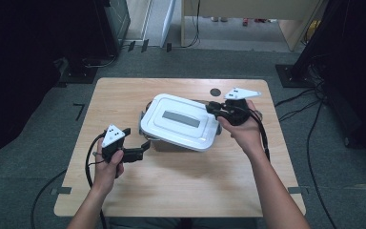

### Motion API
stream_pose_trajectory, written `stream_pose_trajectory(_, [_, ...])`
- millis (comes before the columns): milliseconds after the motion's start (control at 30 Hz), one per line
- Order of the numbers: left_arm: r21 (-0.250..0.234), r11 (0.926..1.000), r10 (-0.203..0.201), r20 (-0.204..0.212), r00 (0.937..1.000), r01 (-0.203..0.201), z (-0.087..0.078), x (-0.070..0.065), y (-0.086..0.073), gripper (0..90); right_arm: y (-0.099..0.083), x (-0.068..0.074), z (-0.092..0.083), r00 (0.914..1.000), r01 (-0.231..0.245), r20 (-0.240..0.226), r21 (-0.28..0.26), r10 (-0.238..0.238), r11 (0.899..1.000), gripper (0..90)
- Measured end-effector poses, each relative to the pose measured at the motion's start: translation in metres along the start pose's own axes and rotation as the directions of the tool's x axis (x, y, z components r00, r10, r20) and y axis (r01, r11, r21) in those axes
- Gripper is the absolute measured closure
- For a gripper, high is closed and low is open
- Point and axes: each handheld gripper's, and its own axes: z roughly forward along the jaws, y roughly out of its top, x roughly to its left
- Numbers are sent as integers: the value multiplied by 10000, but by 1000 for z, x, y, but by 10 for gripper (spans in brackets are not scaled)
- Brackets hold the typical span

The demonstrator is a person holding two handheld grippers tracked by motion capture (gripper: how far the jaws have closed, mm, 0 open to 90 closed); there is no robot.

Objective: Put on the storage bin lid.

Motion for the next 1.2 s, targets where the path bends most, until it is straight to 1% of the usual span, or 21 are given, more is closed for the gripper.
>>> stream_pose_trajectory(33, [-10,10000,50,31,10000,-50,1,0,1,93,-4,-2,-3,9997,-176,153,-11,177,9998,749])
stream_pose_trajectory(67, [-27,9999,104,61,9999,-104,2,1,2,96,-10,-4,-7,9983,-408,412,10,407,9992,748])
stream_pose_trajectory(133, [-44,9997,220,144,9997,-219,4,1,4,96,-24,-7,-15,9920,-856,933,-11,853,9963,749])
stream_pose_trajectory(200, [-56,9994,338,245,9991,-337,5,2,7,96,-34,-8,-20,9856,-1191,1207,-24,1185,9929,759])
stream_pose_trajectory(300, [-82,9985,545,512,9972,-541,7,3,10,96,-48,-6,-24,9789,-1345,1551,6,1327,9909,771])
stream_pose_trajectory(367, [-34,9980,635,717,9954,-634,9,5,12,96,-53,-2,-26,9774,-1445,1565,55,1419,9895,773])
stream_pose_trajectory(433, [27,9974,708,1040,9921,-715,11,7,15,96,-57,4,-25,9791,-1347,1558,145,1308,9908,771])
stream_pose_trajectory(467, [-14,9976,686,1193,9905,-689,12,9,17,96,-59,7,-25,9803,-1264,1555,200,1218,9918,770])
stream_pose_trajectory(567, [-151,9982,603,1425,9880,-588,14,13,21,96,-61,11,-24,9784,-1243,1688,213,1189,9920,770])
stream_pose_trajectory(667, [-53,9972,740,1596,9844,-741,19,15,24,96,-62,11,-23,9774,-1313,1696,208,1259,9911,773])
stream_pose_trajectory(767, [101,9951,951,1708,9807,-983,25,16,24,96,-63,12,-21,9794,-1343,1558,253,1288,9906,774])
stream_pose_trajectory(800, [125,9951,948,1727,9804,-984,26,16,24,96,-64,13,-20,9803,-1319,1521,298,1259,9908,774])
stream_pose_trajectory(933, [230,9948,934,1790,9794,-991,31,18,23,96,-64,13,-18,9793,-1386,1530,297,1325,9899,780])
stream_pose_trajectory(1067, [267,9943,965,1842,9781,-1031,31,18,23,96,-62,10,-16,9784,-1448,1531,277,1389,9891,782])
stream_pose_trajectory(1200, [302,9932,1047,1837,9774,-1120,29,14,21,96,-58,6,-14,9768,-1559,1521,229,1507,9875,783])
